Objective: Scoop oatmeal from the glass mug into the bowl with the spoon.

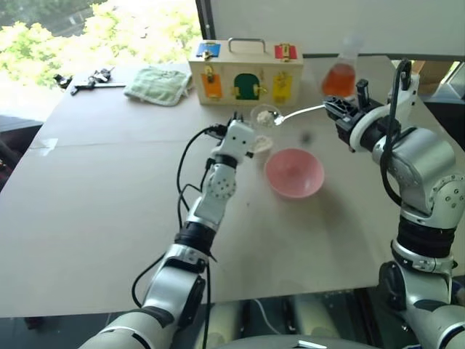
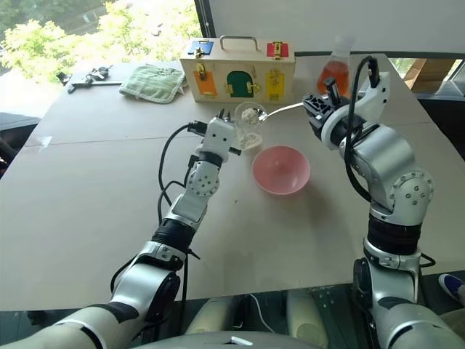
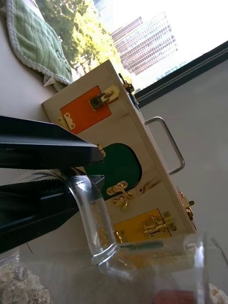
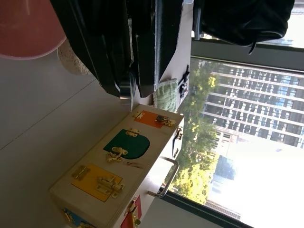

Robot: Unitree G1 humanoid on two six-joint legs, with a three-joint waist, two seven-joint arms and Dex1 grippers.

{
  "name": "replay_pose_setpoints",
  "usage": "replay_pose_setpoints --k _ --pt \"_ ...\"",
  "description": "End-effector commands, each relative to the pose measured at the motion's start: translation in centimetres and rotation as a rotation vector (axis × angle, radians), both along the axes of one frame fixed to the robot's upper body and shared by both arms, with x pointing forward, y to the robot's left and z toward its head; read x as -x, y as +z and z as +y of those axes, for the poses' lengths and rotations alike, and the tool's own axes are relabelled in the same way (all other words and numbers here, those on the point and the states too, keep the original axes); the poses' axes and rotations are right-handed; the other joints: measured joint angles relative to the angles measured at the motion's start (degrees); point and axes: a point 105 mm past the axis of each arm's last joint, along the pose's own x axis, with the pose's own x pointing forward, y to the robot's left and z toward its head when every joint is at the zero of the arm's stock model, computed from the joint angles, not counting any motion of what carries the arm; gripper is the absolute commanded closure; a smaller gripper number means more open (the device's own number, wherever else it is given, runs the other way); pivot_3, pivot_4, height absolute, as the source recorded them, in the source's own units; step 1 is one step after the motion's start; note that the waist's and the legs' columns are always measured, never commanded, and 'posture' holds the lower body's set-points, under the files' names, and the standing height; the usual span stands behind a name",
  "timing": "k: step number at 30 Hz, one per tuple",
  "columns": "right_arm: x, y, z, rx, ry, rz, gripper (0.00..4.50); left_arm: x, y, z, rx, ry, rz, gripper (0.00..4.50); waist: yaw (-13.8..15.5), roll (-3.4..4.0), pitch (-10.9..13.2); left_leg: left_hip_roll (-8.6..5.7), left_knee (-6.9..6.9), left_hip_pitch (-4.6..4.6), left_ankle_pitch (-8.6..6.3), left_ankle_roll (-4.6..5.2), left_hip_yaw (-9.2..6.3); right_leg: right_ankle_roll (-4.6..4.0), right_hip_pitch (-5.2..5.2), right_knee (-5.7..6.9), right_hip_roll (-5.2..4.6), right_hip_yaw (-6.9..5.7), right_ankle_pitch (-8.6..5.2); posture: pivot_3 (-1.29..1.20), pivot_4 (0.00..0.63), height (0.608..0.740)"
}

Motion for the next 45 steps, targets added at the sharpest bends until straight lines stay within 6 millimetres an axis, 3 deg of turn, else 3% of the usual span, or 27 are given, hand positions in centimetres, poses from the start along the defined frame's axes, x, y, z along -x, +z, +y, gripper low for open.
replay_pose_setpoints --k 1,20,27,35,40,45 --pt "1.1 1.1 -0.7 -0.024 -0.009 -0.045 4.5 0.2 2.2 -0.9 0.02 -0.044 -0.079 4.45 0.0 0.0 0.0 0.0 0.0 0.0 0.0 0.0 0.0 0.0 0.0 0.0 0.0 -0.01 0.0 0.0 0.15 0.74" --pt "4.3 0.5 -2.9 -0.055 -0.092 -0.064 4.5 -0.5 1.8 -0.9 -0.004 -0.06 -0.062 4.45 0.1 0.0 0.0 0.0 -0.01 -0.01 0.0 0.01 0.02 0.0 0.01 -0.02 0.0 0.01 0.0 0.0 0.15 0.74" --pt "5.5 0.0 -3.2 -0.041 -0.106 -0.085 4.5 -1.1 1.8 0.4 0.02 -0.02 -0.047 4.45 0.2 -0.01 0.0 0.01 0.0 0.0 -0.01 0.01 0.03 0.0 0.02 -0.01 0.01 0.02 0.0 0.0 0.15 0.74" --pt "5.7 -2.3 -4.1 0.015 -0.118 -0.032 4.5 -2.0 2.2 3.1 0.058 0.053 -0.038 4.45 0.2 -0.01 0.0 0.01 0.0 0.0 0.0 0.01 0.03 0.01 0.02 -0.01 0.01 0.01 0.0 0.0 0.15 0.74" --pt "5.6 -3.6 -4.3 0.101 -0.099 0.002 4.5 -2.1 2.9 5.0 0.071 0.101 -0.047 4.45 0.2 -0.01 0.0 0.01 0.0 0.0 0.0 0.01 0.03 0.01 0.02 -0.01 0.01 0.01 0.0 0.0 0.15 0.74" --pt "5.2 -4.9 -3.7 0.404 -0.045 -0.031 4.5 -2.1 3.5 6.5 0.075 0.138 -0.062 4.45 0.2 -0.02 0.0 0.01 0.01 0.0 -0.01 0.01 0.05 0.01 0.03 -0.03 0.01 0.02 0.0 0.0 0.15 0.74"
